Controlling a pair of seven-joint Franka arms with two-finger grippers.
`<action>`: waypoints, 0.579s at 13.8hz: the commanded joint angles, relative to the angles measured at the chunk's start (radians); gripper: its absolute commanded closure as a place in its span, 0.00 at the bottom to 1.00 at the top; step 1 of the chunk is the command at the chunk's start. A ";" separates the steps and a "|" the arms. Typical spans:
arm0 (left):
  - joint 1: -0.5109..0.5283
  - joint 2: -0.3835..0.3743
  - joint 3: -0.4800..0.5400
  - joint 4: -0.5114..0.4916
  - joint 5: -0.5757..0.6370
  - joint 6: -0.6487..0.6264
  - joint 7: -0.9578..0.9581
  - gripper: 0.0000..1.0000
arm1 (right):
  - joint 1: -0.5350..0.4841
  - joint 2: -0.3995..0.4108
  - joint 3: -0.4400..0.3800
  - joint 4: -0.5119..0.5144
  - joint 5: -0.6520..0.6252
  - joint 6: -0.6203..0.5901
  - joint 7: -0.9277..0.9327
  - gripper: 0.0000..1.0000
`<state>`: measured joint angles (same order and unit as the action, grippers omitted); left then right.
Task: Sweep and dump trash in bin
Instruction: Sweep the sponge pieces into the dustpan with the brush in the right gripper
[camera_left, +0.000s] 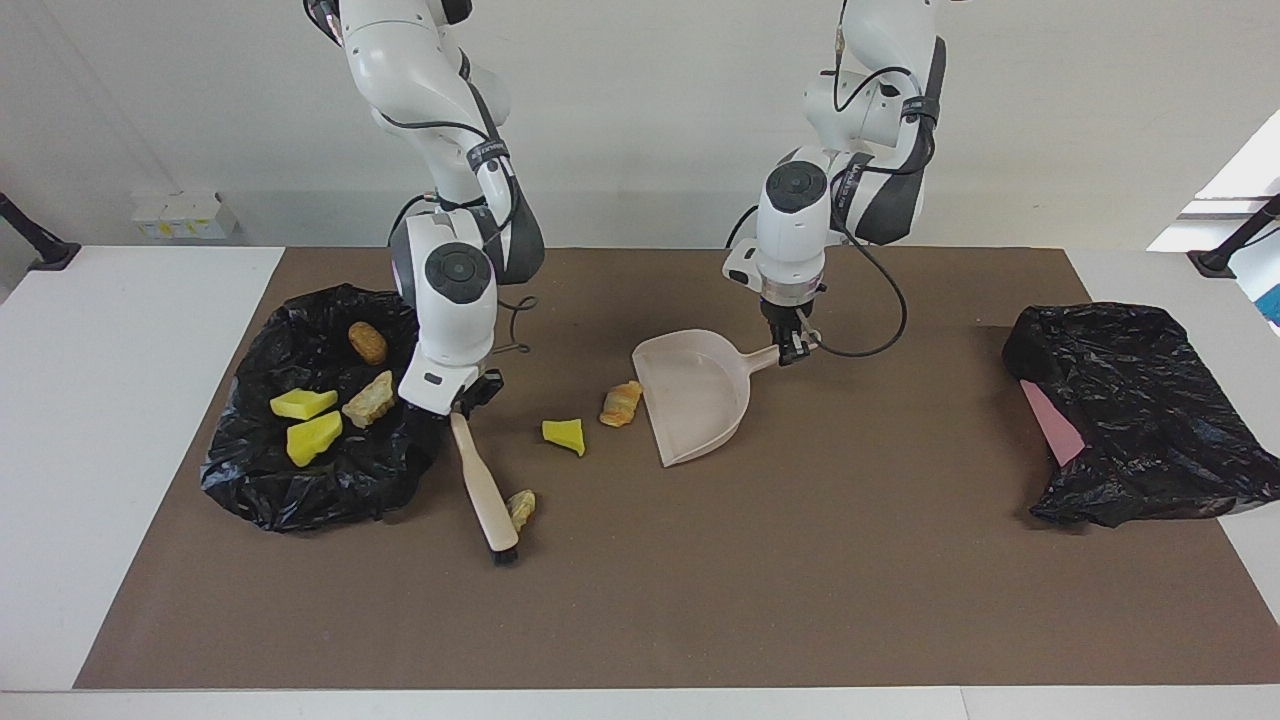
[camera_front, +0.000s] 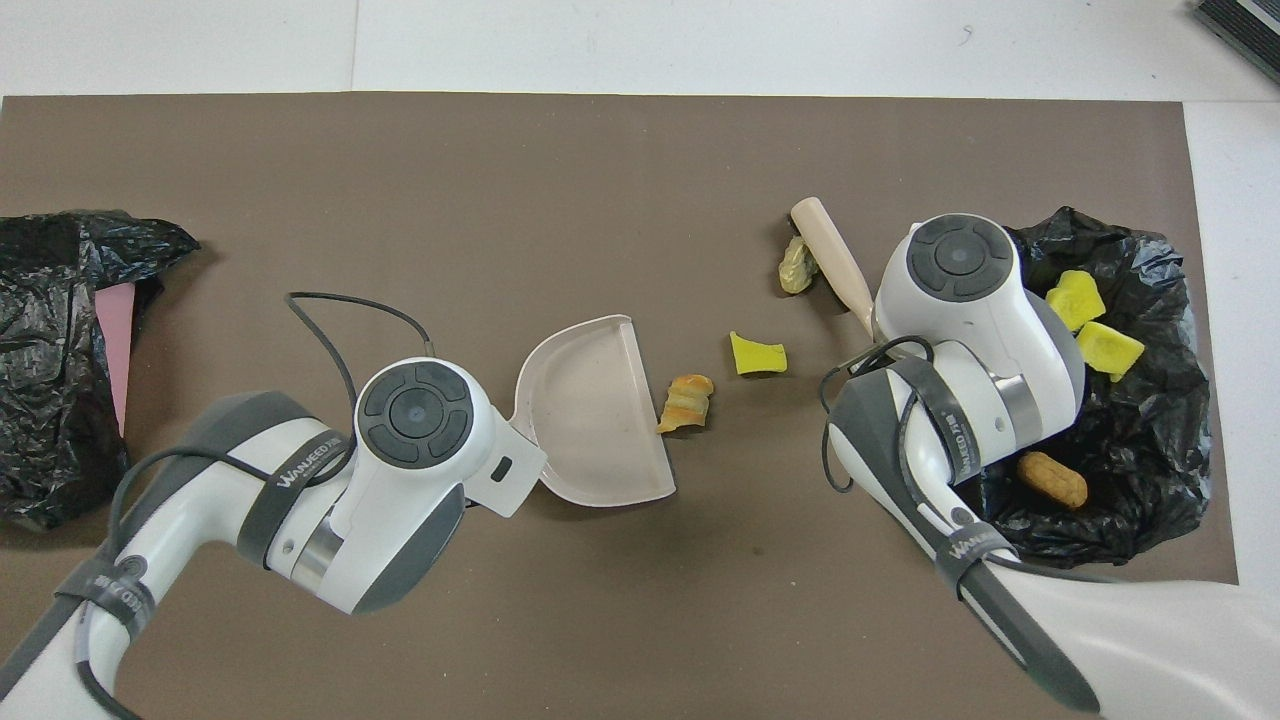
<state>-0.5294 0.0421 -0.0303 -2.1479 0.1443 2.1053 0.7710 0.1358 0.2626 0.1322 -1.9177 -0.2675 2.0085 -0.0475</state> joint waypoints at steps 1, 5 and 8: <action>-0.032 -0.044 0.012 -0.052 0.011 0.027 -0.044 1.00 | 0.047 -0.071 0.004 -0.055 0.121 -0.107 -0.006 1.00; -0.034 -0.045 0.012 -0.052 0.008 0.028 -0.047 1.00 | 0.064 -0.086 0.006 -0.058 0.302 -0.175 0.122 1.00; -0.034 -0.054 0.012 -0.069 0.008 0.030 -0.039 1.00 | 0.137 -0.089 0.006 -0.055 0.431 -0.175 0.277 1.00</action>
<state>-0.5448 0.0299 -0.0300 -2.1629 0.1443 2.1090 0.7406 0.2278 0.1941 0.1348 -1.9532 0.0963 1.8421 0.1418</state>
